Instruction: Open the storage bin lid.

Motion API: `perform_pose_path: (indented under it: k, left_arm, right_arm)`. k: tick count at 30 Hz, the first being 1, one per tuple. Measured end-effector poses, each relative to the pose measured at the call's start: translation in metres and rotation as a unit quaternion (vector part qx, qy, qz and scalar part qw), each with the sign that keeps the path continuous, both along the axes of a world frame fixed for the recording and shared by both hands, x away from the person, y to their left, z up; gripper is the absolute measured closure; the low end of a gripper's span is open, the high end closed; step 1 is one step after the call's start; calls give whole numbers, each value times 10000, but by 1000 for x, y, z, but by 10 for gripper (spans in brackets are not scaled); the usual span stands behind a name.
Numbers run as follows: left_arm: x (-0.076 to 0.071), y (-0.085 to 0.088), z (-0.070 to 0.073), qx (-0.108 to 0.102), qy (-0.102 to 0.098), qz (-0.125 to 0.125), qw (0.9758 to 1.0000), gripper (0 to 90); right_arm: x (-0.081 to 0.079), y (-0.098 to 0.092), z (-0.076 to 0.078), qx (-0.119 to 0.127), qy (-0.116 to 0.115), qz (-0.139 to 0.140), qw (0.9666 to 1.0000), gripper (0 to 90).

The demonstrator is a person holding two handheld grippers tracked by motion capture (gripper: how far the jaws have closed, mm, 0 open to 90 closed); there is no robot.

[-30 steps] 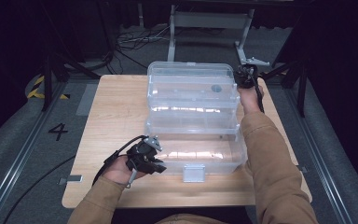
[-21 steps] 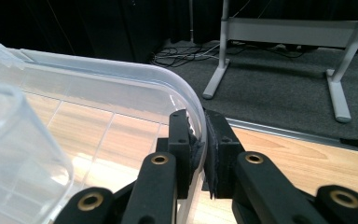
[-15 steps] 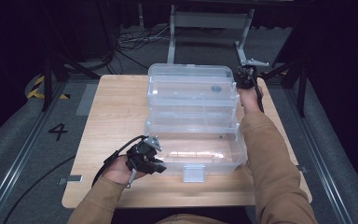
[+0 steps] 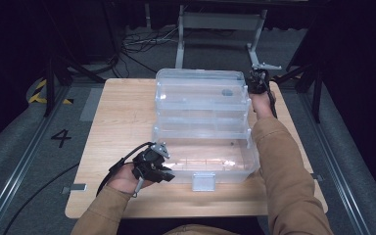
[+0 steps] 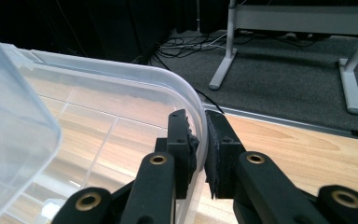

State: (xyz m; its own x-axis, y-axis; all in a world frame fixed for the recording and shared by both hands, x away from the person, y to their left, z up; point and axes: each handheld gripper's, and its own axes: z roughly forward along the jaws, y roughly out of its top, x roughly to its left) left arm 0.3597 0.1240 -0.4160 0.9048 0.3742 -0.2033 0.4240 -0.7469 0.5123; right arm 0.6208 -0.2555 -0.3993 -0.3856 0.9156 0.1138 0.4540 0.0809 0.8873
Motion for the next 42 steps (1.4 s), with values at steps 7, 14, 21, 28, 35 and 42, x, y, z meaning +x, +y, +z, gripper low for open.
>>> perform_pose_path:
  k: [7,14,21,28,35,42]
  left_arm:
    - [0,0,0,-9,-10,-7,10000,753]
    - [0,0,0,-17,-10,-5,10000,752]
    - [0,1,0,-22,-12,-4,10000,752]
    - [0,1,0,-27,-14,-6,10000,752]
    - [1,0,0,-36,20,-24,10000,752]
    - [5,-1,3,-20,408,-43,9992,659]
  right_arm:
    - [3,0,-6,-31,147,-6,9999,811]
    - [6,1,-13,-74,309,-17,9995,809]
    - [6,1,-14,-26,312,-17,9995,807]
    - [6,-2,-13,-119,154,115,9997,679]
    - [1,-3,-4,62,124,18,9999,570]
    - [-15,-17,17,-119,234,-149,9995,523]
